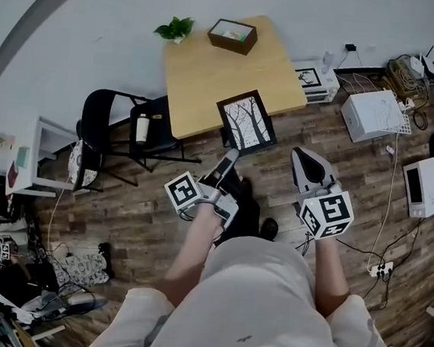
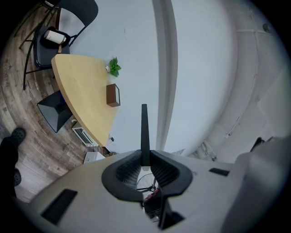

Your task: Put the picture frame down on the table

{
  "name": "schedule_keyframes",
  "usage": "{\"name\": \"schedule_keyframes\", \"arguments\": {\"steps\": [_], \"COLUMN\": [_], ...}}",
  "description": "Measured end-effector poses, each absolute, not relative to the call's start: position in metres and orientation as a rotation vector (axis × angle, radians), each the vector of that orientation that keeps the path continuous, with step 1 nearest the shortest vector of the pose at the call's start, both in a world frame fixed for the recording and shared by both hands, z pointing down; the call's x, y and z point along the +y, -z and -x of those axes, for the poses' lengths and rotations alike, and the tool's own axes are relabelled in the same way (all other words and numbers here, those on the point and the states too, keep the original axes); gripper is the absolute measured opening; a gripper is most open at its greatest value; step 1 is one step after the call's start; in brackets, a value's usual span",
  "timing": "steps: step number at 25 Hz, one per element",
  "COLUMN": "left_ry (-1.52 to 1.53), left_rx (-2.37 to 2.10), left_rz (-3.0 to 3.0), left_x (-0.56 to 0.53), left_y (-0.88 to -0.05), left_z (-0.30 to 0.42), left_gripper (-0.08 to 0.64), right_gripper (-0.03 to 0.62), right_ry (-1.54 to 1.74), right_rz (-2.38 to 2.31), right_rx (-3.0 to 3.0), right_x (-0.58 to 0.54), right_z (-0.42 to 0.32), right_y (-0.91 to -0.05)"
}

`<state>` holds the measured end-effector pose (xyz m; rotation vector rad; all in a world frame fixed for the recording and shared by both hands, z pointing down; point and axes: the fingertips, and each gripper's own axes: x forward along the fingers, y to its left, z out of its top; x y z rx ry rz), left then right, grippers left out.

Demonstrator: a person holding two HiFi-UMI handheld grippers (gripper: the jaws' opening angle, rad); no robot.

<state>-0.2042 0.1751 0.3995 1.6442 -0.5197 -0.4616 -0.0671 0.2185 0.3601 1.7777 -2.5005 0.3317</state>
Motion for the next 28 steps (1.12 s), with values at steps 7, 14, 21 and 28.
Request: {"name": "schedule_keyframes", "arguments": {"steps": [7, 14, 21, 28], "left_ry": [0.443, 0.416, 0.393, 0.342], "left_rx": [-0.489, -0.457, -0.424, -0.373], "left_rz": [-1.64, -1.655, -1.653, -1.652], "left_x": [0.13, 0.067, -0.001, -0.054], "left_y": [-0.405, -0.403, -0.408, -0.413], "left_z": [0.188, 0.175, 0.162, 0.149], "left_gripper": [0.06, 0.06, 0.06, 0.06], "right_gripper": [-0.002, -0.002, -0.002, -0.002], "right_ry": [-0.331, -0.309, -0.314, -0.321], "right_rz": [-1.822, -1.86, -1.878, -1.954], "right_rx": [-2.446, -2.41, -2.366, -2.302], "right_x": [0.182, 0.119, 0.057, 0.007], "right_z": [0.049, 0.039, 0.034, 0.025], "right_y": [-0.361, -0.355, -0.353, -0.352]}}
